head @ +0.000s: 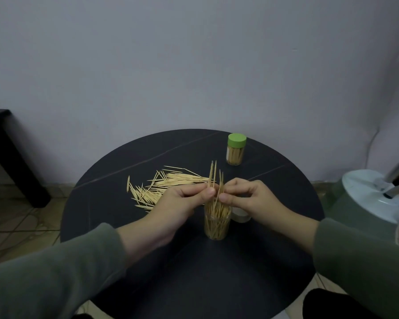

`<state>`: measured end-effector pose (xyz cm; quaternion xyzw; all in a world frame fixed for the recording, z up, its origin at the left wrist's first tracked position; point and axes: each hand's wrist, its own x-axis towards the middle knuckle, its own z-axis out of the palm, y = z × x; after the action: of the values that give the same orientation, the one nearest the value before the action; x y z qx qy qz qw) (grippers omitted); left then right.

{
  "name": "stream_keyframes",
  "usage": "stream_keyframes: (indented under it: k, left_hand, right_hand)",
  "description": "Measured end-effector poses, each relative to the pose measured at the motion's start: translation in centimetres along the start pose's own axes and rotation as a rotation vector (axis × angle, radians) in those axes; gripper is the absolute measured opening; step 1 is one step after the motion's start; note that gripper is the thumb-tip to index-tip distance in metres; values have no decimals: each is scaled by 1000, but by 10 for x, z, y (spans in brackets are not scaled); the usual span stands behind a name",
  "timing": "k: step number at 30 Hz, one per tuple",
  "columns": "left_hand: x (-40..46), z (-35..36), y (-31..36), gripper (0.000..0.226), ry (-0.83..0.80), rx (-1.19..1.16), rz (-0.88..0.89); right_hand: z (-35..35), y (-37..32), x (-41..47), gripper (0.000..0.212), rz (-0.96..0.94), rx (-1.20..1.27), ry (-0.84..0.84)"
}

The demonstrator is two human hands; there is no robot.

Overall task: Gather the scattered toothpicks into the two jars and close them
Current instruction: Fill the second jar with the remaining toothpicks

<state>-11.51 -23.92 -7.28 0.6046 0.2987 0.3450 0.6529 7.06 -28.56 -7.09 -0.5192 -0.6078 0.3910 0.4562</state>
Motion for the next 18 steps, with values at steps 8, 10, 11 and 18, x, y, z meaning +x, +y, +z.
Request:
stream_keyframes:
  k: [8,10,11,18]
  left_hand:
    - [6,-15,1,24,-34,286,213]
    - [8,-18,2,24,-54,369,273]
    - [9,-20,2,25,-61,405,285]
    - [10,-24,4,42,26,739,459]
  right_hand:
    - [-3,0,0,24,-16,-164,-50]
    - [-5,0,0,28,-36,-201,-41]
    - [-6,0,0,30,-51,-219,-36]
    - [-20,3,0,66,2,-487,-168]
